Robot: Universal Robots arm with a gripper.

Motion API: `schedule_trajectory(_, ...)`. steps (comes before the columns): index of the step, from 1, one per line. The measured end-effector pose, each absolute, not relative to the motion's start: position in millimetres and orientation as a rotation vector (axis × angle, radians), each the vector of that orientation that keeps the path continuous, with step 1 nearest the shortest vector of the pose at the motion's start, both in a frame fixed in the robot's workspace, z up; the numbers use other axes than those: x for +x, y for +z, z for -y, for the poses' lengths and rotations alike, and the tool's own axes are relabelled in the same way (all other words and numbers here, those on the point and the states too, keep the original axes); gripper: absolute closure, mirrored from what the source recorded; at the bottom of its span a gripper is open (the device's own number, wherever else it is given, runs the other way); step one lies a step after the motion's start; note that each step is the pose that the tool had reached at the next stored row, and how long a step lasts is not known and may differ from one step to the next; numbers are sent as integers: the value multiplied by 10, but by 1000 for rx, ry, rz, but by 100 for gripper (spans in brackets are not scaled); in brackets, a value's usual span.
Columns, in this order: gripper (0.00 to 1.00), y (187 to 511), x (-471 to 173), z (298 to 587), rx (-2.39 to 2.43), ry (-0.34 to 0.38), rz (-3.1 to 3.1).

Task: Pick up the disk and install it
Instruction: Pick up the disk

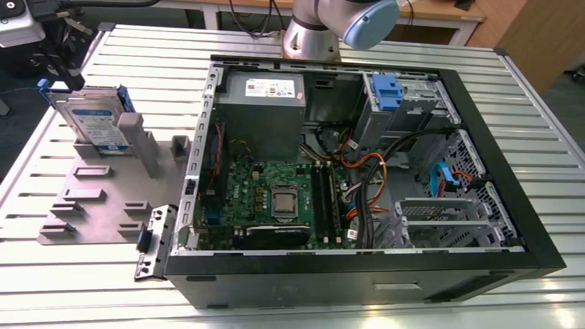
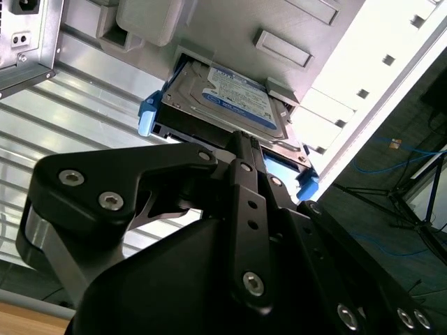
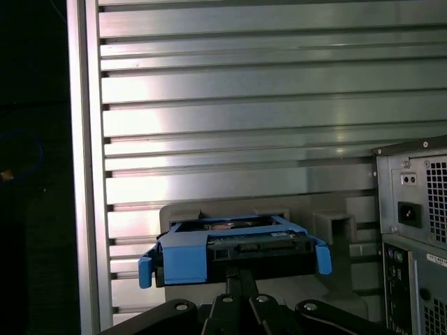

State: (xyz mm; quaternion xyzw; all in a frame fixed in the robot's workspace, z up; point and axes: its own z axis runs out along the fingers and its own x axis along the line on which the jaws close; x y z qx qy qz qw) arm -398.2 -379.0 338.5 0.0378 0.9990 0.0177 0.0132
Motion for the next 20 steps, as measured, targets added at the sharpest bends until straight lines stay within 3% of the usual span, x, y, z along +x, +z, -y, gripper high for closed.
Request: schedule_trajectory(20, 89, 3384, -3983, 3790, 79, 56, -3114)
